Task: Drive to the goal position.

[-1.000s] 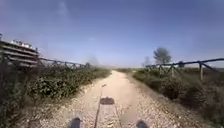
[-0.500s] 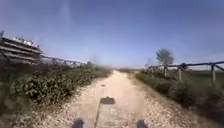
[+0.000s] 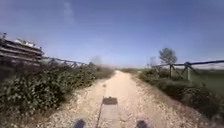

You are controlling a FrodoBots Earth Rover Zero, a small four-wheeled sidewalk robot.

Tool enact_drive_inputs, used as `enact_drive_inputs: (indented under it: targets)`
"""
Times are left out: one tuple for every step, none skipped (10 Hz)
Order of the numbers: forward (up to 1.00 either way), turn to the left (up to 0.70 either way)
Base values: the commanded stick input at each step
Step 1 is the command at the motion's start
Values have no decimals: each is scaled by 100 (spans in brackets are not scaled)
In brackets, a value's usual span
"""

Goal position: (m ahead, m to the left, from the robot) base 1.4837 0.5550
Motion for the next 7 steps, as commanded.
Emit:
enact_drive_inputs:
  targets:
    - [70,-20]
    - [70,-26]
    - [70,-14]
    - [70,-3]
    - [70,0]
    - [70,0]
    - [70,0]
